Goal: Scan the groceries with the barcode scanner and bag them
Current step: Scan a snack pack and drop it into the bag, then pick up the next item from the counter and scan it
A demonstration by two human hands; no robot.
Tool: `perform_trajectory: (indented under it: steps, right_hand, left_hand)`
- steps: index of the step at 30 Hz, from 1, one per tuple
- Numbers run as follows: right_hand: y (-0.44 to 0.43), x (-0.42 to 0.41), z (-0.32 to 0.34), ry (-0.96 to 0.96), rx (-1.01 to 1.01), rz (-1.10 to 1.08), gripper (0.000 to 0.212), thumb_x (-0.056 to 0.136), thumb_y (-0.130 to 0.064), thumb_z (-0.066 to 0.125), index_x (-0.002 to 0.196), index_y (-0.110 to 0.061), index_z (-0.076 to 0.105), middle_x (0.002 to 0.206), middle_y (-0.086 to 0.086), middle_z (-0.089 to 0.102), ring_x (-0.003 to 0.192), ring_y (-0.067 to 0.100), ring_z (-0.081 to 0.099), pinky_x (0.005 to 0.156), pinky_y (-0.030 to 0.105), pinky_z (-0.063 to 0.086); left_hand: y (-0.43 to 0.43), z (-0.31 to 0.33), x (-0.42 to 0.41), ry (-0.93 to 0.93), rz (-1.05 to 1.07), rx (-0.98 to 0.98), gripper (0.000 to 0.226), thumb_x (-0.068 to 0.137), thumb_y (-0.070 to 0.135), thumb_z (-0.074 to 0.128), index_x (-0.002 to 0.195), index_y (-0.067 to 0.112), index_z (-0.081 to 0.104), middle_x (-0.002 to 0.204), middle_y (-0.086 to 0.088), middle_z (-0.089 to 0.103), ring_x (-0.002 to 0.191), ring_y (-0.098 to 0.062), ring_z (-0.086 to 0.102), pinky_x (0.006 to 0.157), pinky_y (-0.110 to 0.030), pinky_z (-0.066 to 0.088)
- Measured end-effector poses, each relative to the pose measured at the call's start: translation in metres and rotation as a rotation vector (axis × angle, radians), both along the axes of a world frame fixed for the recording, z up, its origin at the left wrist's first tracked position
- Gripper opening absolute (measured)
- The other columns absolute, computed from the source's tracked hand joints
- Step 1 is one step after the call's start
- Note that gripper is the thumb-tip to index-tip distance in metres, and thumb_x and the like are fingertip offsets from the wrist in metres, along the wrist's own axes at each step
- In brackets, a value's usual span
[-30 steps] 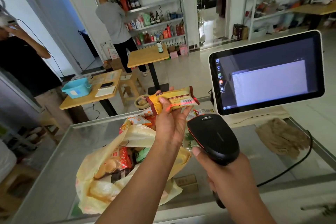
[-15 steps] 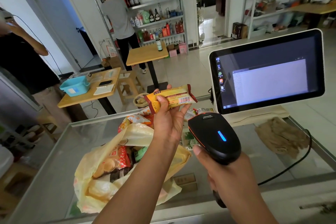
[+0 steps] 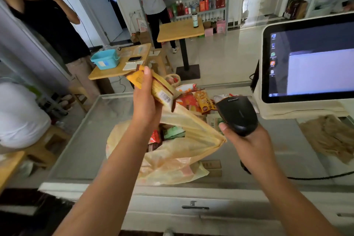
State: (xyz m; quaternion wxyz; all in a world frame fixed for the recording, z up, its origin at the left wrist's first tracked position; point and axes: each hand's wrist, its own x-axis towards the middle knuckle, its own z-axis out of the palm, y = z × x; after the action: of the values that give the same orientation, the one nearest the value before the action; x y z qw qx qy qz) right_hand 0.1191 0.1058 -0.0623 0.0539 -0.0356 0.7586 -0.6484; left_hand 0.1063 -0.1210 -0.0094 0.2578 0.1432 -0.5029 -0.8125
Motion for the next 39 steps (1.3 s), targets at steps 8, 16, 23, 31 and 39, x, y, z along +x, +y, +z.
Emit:
perform_trajectory:
  steps: [8, 16, 23, 31, 39]
  right_hand:
    - [-0.049, -0.044, -0.039, -0.217, 0.055, 0.124, 0.042, 0.077, -0.013, 0.08, 0.116, -0.02, 0.064, 0.107, 0.002, 0.068, 0.091, 0.018, 0.061, 0.079, 0.033, 0.047]
    - [-0.054, -0.048, 0.007, -0.091, -0.175, 0.054, 0.037, 0.078, -0.008, 0.077, 0.11, -0.025, 0.067, 0.094, -0.008, 0.07, 0.083, 0.001, 0.064, 0.065, 0.02, 0.048]
    - [-0.051, -0.048, 0.005, -0.115, -0.186, 0.044, 0.035, 0.079, -0.008, 0.076, 0.106, -0.027, 0.064, 0.091, -0.011, 0.067, 0.074, -0.005, 0.062, 0.058, 0.014, 0.043]
    - [-0.046, -0.05, -0.007, -0.148, -0.129, 0.064, 0.021, 0.077, -0.005, 0.076, 0.095, -0.014, 0.07, 0.087, 0.001, 0.072, 0.081, 0.012, 0.067, 0.064, 0.024, 0.046]
    - [-0.039, -0.058, -0.002, -0.17, -0.141, 0.054, 0.026, 0.077, -0.004, 0.077, 0.1, -0.012, 0.067, 0.09, 0.0, 0.07, 0.079, 0.011, 0.066, 0.06, 0.02, 0.047]
  left_hand:
    - [-0.05, -0.035, 0.049, -0.245, -0.082, -0.734, 0.016, 0.096, 0.019, 0.063, 0.11, 0.022, 0.056, 0.1, 0.002, 0.063, 0.093, -0.008, 0.063, 0.084, -0.027, 0.052]
    - [-0.065, -0.059, 0.044, -0.256, -0.564, -0.81, 0.042, 0.098, 0.018, 0.056, 0.14, 0.015, 0.052, 0.136, -0.003, 0.06, 0.13, -0.019, 0.054, 0.108, -0.039, 0.045]
    - [-0.051, -0.093, 0.016, -0.342, -0.41, -1.631, 0.049, 0.1, 0.02, 0.053, 0.143, 0.043, 0.046, 0.136, 0.008, 0.049, 0.127, -0.009, 0.042, 0.111, -0.022, 0.028]
    - [-0.048, -0.142, 0.005, -0.817, -0.521, -2.014, 0.073, 0.089, 0.075, 0.013, 0.155, 0.046, -0.002, 0.162, -0.006, 0.012, 0.15, -0.03, 0.011, 0.118, -0.064, 0.008]
    - [-0.054, -0.125, 0.004, -0.917, -0.737, -2.054, 0.067, 0.099, 0.065, 0.021, 0.154, 0.044, -0.011, 0.166, -0.008, -0.007, 0.153, -0.031, -0.01, 0.117, -0.064, -0.006]
